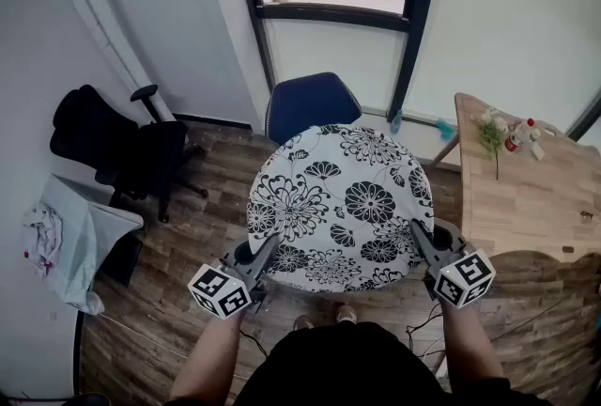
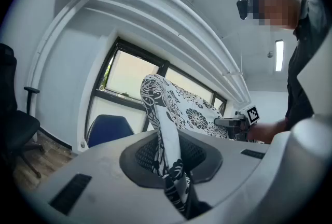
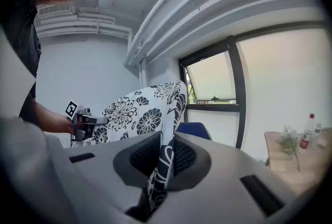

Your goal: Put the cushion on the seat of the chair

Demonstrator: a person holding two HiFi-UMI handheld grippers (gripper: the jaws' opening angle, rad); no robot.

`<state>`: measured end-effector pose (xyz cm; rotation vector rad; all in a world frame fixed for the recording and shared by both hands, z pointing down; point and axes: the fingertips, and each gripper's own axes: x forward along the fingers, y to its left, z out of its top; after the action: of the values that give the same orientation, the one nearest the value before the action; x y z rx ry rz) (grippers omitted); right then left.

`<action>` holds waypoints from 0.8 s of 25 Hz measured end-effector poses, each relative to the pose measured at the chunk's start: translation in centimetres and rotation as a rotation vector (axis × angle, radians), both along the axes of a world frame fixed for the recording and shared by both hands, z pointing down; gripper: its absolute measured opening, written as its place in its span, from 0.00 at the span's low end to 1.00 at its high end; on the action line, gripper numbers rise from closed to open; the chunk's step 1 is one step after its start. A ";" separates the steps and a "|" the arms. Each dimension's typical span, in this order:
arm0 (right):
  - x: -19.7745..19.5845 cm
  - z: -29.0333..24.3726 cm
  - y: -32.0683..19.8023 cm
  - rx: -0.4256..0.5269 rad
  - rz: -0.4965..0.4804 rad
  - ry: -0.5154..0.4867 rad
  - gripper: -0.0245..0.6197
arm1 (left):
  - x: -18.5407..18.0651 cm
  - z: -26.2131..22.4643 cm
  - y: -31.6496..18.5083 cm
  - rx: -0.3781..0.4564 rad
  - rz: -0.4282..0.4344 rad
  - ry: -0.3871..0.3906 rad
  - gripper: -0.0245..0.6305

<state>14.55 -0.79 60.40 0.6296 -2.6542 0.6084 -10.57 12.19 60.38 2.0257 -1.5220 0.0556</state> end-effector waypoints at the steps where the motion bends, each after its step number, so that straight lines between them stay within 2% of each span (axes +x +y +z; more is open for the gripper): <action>1: 0.1 -0.1 -0.1 0.005 0.002 -0.001 0.10 | 0.1 0.0 -0.1 0.003 0.003 -0.005 0.10; 7: 0.4 -0.1 -0.4 -0.017 0.011 -0.031 0.10 | -0.5 0.1 -0.3 -0.016 0.006 -0.040 0.10; 14: 0.3 0.5 -0.4 -0.008 -0.007 -0.087 0.10 | -0.4 0.2 -0.4 -0.022 -0.042 -0.082 0.10; 20: 0.1 2.3 -1.0 -0.057 0.003 -0.065 0.10 | 0.4 0.9 0.1 -0.084 -0.046 -0.088 0.10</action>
<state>14.63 -1.76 62.74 0.6068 -2.6857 0.7142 -10.19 12.27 61.27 1.9444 -1.5920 0.1894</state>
